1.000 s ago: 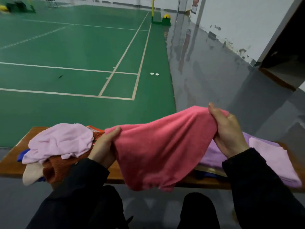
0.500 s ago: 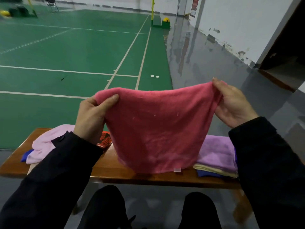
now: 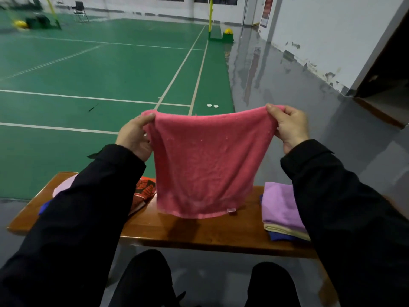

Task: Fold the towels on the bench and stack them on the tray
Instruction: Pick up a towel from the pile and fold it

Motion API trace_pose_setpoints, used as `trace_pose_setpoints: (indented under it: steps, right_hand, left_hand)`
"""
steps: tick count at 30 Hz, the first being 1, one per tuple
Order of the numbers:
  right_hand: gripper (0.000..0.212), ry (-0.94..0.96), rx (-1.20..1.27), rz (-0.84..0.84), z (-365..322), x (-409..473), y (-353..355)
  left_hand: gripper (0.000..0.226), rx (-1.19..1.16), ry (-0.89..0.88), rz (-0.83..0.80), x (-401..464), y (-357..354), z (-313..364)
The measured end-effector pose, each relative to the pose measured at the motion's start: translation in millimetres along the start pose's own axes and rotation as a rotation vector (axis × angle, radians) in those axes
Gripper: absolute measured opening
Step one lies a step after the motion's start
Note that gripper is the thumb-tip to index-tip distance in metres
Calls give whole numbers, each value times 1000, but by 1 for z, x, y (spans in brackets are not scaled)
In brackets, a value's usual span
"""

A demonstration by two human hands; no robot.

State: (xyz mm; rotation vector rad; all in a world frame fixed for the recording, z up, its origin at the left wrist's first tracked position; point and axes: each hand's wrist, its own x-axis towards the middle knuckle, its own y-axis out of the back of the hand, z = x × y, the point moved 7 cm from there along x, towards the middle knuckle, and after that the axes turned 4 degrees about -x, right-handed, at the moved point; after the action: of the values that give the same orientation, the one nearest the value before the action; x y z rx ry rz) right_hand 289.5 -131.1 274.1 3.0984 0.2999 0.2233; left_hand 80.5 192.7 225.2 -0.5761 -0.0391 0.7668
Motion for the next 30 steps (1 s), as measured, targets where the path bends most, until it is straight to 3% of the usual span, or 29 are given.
trace_pose_setpoints:
  steps: [2,5,8,11,14,16,19,20,23,26,30]
  right_hand:
    - [21,7,36,13,-6,10,-3]
    - [19,60,114,68,-30,17,3]
    - [14,129,232,43,-52,3,14]
    - [14,144,293,-31,-47,-33,37]
    - [17,78,234,-53,4,-93,66]
    - [13,-71,164,-74,64,-141,79]
    - [66,-381,62,-65,168,-205,93]
    - [62,-462,35,-60,196,-223,95]
    - [1,-639,-13,-26,253,-257,97]
    - [11,-688,-50,36,280,-264,105]
    - [13,-729,-149,59,295,-264,108]
  left_hand:
    - [14,-25,18,26,13,-3,0]
    - [16,-20,-139,27,12,-13,27]
    - [5,-45,-291,-104,-8,-18,53]
    - [12,-24,-320,-243,-46,-1,45]
    - [9,52,-158,-278,-91,48,-20]
    - [33,168,9,-151,-116,96,-87]
    - [6,408,227,29,-153,159,-183]
    - [18,474,331,68,-161,176,-211]
    - [36,642,466,89,-167,209,-249]
    - [25,844,446,73,-159,213,-244]
    - [18,1234,483,-190,-158,199,-242]
